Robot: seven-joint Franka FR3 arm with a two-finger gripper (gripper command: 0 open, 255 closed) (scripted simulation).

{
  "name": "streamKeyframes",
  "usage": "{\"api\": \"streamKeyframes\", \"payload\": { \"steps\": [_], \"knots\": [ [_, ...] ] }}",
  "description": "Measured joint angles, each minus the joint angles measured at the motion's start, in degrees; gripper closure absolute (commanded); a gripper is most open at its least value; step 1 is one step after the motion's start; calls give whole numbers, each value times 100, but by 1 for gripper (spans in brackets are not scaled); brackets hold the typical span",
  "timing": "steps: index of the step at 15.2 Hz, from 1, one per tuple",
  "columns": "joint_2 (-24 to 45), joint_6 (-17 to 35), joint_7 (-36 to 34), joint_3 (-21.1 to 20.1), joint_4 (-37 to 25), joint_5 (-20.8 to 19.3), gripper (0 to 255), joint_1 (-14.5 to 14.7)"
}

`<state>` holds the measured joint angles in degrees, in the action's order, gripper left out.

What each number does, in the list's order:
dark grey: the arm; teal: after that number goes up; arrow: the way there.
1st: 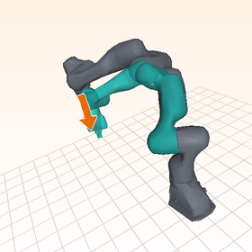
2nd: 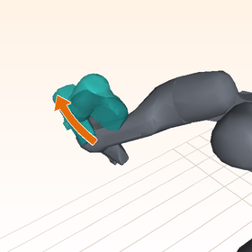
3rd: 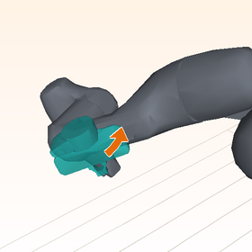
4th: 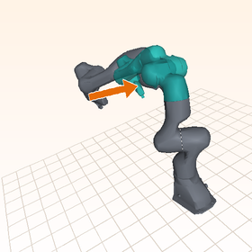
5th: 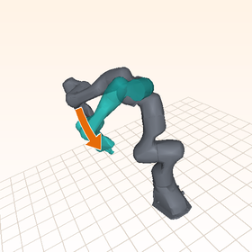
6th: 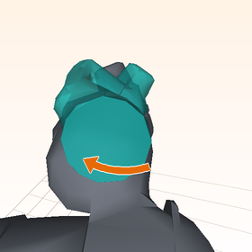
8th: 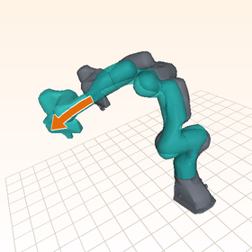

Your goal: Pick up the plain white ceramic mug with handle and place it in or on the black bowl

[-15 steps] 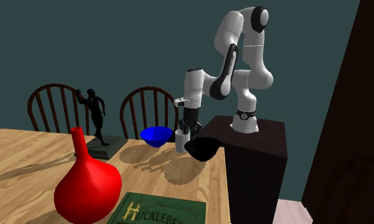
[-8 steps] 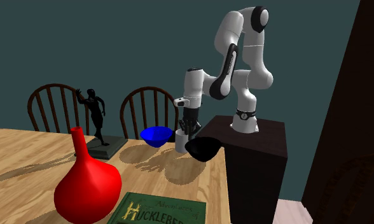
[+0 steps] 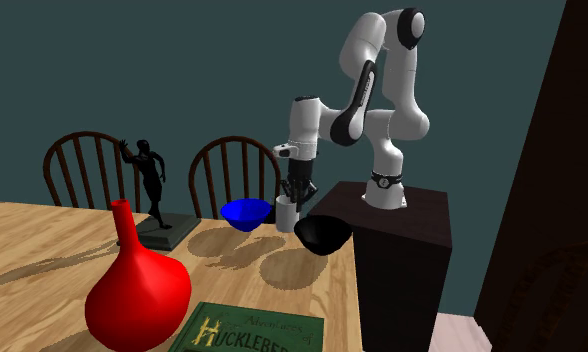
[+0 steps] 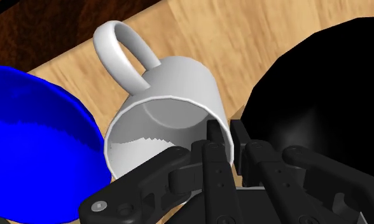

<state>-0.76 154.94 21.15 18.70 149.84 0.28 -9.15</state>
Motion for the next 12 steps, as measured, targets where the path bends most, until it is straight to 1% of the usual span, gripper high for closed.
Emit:
{"api": "streamKeyframes", "payload": {
  "steps": [4,12],
  "knots": [
    [-325,-350,-148,3,-41,-213,255,-29],
    [-918,-1079,-357,-55,-198,-489,255,-92]
  ]
}}
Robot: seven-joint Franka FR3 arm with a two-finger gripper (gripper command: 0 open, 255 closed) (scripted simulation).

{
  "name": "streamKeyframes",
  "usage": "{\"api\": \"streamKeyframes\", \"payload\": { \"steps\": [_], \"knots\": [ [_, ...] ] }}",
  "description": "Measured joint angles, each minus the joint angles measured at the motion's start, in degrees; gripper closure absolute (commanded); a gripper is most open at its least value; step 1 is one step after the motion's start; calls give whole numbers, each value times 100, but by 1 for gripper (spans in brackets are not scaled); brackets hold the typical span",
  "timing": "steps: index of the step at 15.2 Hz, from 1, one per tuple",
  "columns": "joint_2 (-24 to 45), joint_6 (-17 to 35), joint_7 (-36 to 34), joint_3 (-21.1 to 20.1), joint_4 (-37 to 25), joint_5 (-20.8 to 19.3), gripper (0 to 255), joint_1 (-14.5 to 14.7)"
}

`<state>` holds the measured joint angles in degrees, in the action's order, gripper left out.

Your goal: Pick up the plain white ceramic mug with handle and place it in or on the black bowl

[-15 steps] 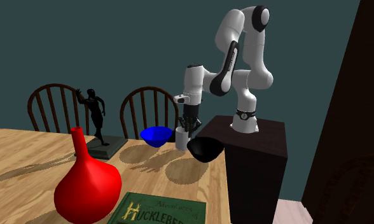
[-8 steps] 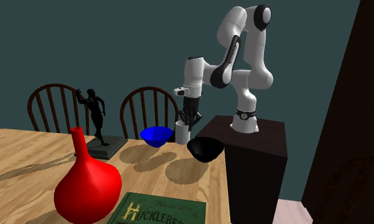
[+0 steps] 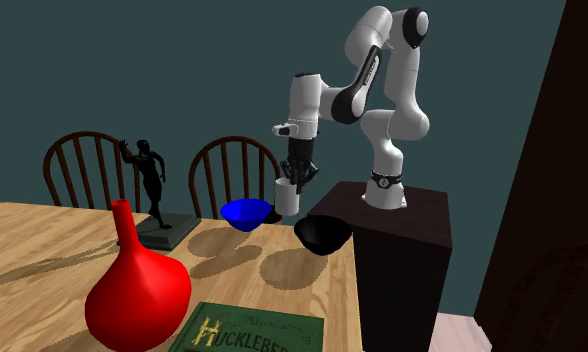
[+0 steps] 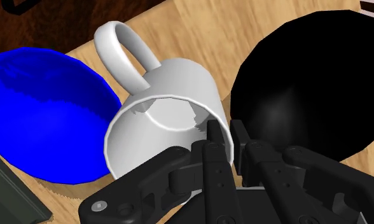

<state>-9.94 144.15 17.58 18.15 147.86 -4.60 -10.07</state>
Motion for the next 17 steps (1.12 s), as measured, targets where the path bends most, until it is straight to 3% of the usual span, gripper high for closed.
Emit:
{"api": "streamKeyframes", "payload": {
  "steps": [10,17],
  "knots": [
    [-564,-867,-114,-86,-315,-148,255,-52],
    [-1128,-1376,-1070,-782,-221,-121,255,262]
  ]
}}
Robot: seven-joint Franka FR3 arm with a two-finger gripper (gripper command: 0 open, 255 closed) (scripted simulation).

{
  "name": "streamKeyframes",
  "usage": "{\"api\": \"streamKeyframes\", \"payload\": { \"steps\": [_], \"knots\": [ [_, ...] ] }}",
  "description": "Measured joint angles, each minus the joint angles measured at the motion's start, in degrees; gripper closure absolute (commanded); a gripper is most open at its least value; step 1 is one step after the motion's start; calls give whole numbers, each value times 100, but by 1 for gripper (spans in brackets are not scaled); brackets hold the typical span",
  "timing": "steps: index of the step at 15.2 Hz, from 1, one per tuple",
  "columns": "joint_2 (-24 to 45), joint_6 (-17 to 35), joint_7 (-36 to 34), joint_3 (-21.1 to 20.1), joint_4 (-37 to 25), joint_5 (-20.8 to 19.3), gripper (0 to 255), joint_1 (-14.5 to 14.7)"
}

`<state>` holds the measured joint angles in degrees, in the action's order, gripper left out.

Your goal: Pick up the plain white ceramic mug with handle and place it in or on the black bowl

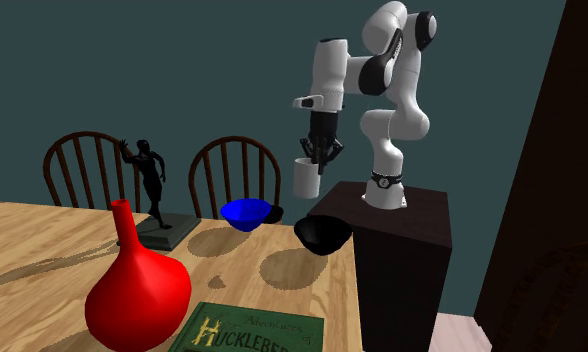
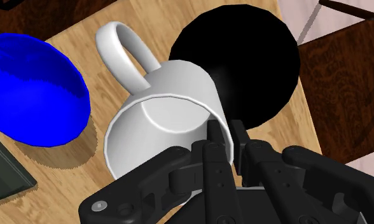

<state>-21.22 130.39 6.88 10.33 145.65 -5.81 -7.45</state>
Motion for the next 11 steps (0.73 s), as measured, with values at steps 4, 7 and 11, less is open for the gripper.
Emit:
{"api": "streamKeyframes", "payload": {
  "steps": [4,7,11],
  "knots": [
    [-204,-220,-537,-405,11,97,255,217],
    [-107,10,-614,-445,151,105,255,242],
    [89,356,-625,-433,301,102,255,243]
  ]
}}
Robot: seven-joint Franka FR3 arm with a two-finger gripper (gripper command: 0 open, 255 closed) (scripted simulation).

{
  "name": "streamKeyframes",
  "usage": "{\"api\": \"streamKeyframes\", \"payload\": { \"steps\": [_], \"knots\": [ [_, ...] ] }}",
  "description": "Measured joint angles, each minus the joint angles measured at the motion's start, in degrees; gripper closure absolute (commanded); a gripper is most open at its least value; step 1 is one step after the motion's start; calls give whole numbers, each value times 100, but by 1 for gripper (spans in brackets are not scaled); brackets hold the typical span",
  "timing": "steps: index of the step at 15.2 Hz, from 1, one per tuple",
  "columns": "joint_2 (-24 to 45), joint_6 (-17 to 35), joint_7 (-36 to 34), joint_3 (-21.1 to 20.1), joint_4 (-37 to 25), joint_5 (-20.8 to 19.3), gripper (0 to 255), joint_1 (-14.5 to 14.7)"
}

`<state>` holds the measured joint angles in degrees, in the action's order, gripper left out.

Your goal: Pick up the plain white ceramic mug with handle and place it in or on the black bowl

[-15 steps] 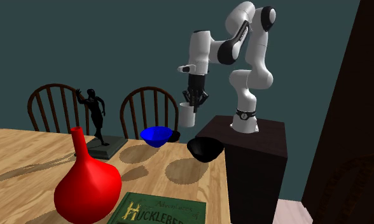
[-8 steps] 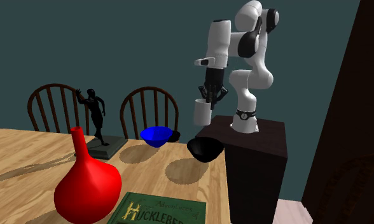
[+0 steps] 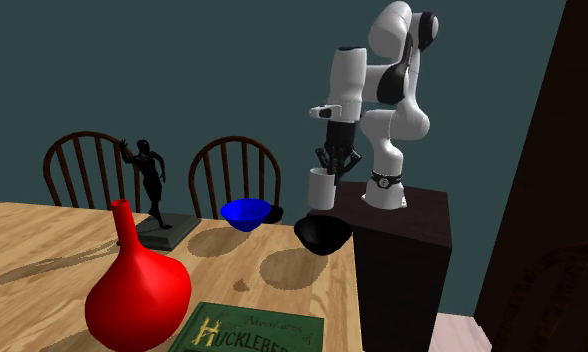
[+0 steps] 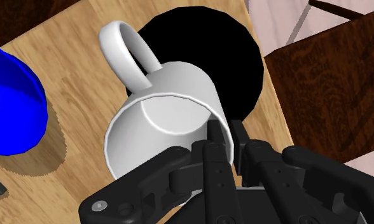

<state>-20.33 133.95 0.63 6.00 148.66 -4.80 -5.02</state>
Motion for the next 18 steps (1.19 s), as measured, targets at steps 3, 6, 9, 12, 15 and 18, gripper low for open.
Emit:
{"api": "streamKeyframes", "payload": {
  "steps": [3,6,9,12,15,18],
  "knots": [
    [140,261,-3,11,121,-6,255,-2],
    [333,561,-8,22,228,-7,255,0],
    [478,814,-22,24,336,-10,255,3],
    [668,1112,-32,29,447,-12,255,5],
    [782,1240,-19,42,458,-8,255,3],
    [799,1262,-18,43,461,-8,255,3]
  ]
}}
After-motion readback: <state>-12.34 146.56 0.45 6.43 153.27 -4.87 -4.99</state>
